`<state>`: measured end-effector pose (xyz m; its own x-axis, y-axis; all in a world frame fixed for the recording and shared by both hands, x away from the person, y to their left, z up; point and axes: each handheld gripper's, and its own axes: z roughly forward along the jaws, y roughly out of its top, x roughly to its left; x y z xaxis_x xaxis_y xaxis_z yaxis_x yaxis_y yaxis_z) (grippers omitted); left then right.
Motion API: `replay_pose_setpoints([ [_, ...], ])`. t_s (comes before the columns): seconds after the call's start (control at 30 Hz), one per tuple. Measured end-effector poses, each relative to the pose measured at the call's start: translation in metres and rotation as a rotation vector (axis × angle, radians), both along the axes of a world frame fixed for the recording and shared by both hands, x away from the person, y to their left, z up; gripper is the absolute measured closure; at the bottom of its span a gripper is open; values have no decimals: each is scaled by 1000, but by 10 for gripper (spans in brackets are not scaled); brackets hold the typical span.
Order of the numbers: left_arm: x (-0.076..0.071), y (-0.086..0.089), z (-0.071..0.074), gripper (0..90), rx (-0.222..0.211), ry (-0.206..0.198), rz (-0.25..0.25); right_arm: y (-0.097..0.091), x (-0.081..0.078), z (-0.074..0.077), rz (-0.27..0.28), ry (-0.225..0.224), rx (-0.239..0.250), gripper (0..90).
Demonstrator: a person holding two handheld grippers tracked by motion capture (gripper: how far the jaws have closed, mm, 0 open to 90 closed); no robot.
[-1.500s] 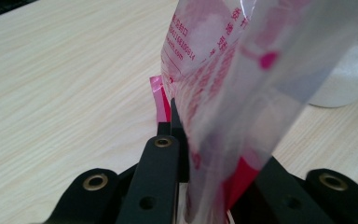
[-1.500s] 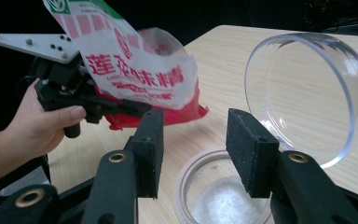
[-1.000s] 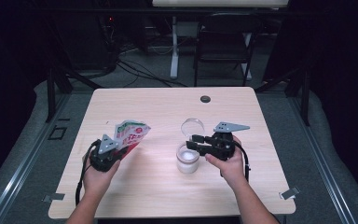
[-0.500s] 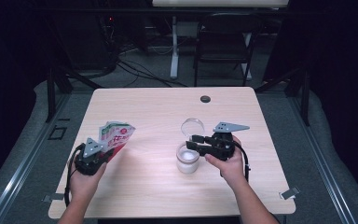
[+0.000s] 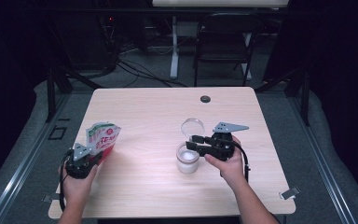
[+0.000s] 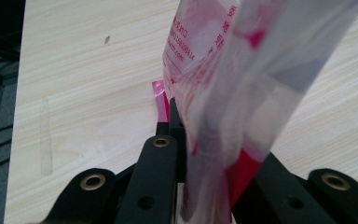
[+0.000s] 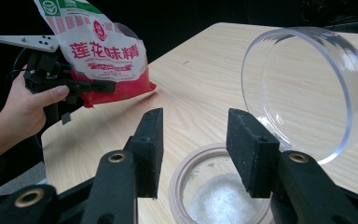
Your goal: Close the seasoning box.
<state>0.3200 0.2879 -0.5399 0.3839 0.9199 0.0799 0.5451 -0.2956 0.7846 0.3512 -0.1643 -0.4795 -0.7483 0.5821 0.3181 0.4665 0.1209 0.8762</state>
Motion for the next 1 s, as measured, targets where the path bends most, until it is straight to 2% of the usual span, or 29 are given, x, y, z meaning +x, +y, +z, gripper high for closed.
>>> replay_pose_setpoints([
  [0.17, 1, 8, -8, 831, 9, 30, 34, 0, 0, 0, -2, 0, 0, 563],
  [0.23, 0, 11, -10, 812, -30, 36, 44, 0, 0, 0, -1, -1, 2, 563],
  [0.37, -3, 10, -9, 779, -36, 42, 34, 0, 1, -1, -1, 1, 0, 563],
  [0.4, -3, 9, -9, 759, -43, 38, 31, 0, 1, -1, -4, 2, -1, 563],
  [0.43, -5, 9, -8, 695, -61, 28, 29, 0, 1, -1, -2, 4, -2, 563],
  [0.47, -5, 9, -8, 654, -61, 28, 29, 0, 1, -1, -2, 4, -2, 563],
  [0.5, -6, 8, -7, 654, -74, 21, 25, -1, 1, -1, 1, 4, -7, 562],
  [0.57, -9, 6, -4, 513, -83, -23, 24, -1, 1, -1, 1, 4, -8, 562],
  [0.67, -12, 4, -2, 427, -83, -62, 20, 0, 1, -2, -5, 6, -3, 561],
  [0.73, -12, 4, -2, 383, -84, -68, 17, -1, 2, -2, -7, 6, -7, 560],
  [0.93, -14, 0, 1, 359, -74, -81, 9, -2, 2, -2, -7, 5, -11, 555],
  [1.0, -16, -1, 4, 359, -94, -75, 3, -2, 2, -2, -9, 5, -9, 553],
])
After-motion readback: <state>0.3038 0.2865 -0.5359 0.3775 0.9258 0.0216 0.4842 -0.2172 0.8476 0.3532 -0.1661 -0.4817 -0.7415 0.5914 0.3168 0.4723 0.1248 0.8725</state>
